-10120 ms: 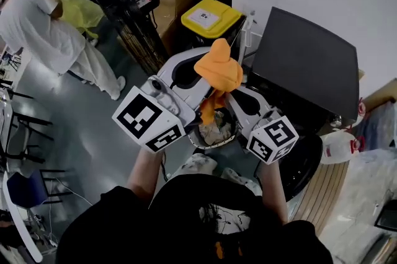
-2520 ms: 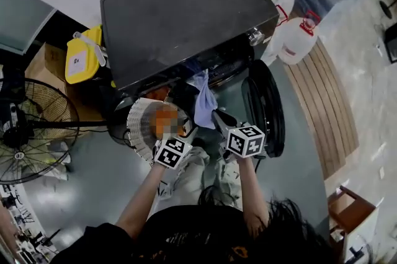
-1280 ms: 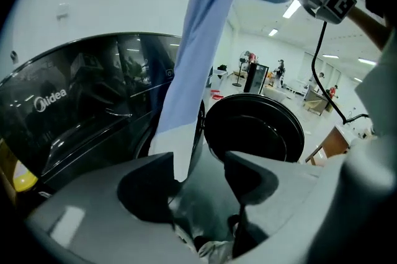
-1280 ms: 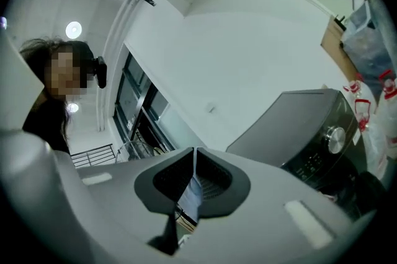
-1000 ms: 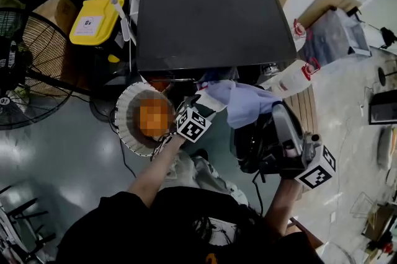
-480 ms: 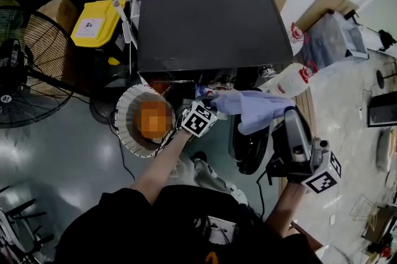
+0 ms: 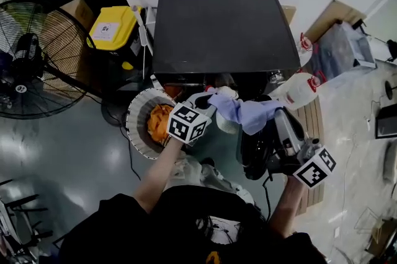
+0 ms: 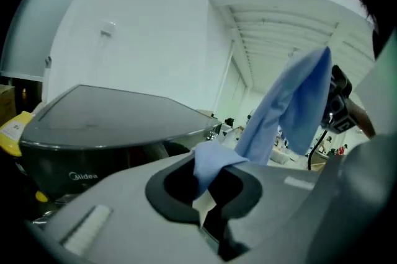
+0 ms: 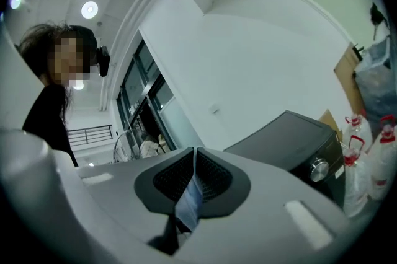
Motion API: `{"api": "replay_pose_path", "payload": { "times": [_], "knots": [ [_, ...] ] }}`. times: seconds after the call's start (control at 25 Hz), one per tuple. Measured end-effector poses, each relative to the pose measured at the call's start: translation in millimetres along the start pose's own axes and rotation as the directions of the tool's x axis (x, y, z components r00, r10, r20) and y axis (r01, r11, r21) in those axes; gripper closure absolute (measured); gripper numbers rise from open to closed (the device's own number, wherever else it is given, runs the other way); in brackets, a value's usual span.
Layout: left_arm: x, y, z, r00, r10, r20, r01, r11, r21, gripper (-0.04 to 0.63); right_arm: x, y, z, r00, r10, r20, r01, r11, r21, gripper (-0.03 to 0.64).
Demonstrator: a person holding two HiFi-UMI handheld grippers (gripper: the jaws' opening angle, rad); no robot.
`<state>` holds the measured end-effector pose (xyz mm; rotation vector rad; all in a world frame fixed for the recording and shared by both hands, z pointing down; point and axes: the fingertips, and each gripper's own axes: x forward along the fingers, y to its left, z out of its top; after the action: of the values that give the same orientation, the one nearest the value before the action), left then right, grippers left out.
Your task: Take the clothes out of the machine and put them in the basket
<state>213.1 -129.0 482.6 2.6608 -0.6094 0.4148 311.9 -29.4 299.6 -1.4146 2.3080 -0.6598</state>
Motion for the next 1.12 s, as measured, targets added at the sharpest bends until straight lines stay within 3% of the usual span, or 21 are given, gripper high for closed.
{"api": "replay_pose_path", "payload": {
  "times": [0.24, 0.48, 0.88, 0.92, 1.0, 1.12],
  "knots": [
    [-49.7, -26.7, 52.1, 0.989, -0.023, 0.149, 0.024, 1.000, -0.004, 0.586, 8.6, -2.7, -31.6, 0.989, -0.037, -0.140, 0.021, 0.994, -0.107, 0.577],
    [-102.5, -56.4, 105.3, 0.959, -0.032, 0.281, 0.012, 0.997, 0.072, 0.586, 16.3, 2.9, -75.4, 0.939, -0.097, -0.330, -0.005, 0.955, -0.295, 0.577],
    [-181.2, -91.1, 168.0, 0.899, 0.014, 0.439, -0.085, 0.986, 0.143, 0.586, 40.1, 45.7, -130.6, 0.883, 0.053, -0.467, -0.206, 0.937, -0.283, 0.572],
    [-188.7, -94.3, 173.4, 0.897, 0.023, 0.441, -0.101, 0.983, 0.154, 0.586, 43.1, 51.9, -136.0, 0.872, 0.073, -0.484, -0.234, 0.930, -0.282, 0.563],
    [-202.6, -99.8, 182.4, 0.895, 0.045, 0.444, -0.139, 0.974, 0.180, 0.586, 50.8, 64.2, -146.4, 0.849, 0.112, -0.517, -0.294, 0.913, -0.284, 0.464],
    [-225.7, -99.5, 186.9, 0.890, 0.086, 0.449, -0.202, 0.955, 0.216, 0.586, 70.5, 82.2, -165.5, 0.828, 0.163, -0.537, -0.355, 0.894, -0.275, 0.389]
  ]
}}
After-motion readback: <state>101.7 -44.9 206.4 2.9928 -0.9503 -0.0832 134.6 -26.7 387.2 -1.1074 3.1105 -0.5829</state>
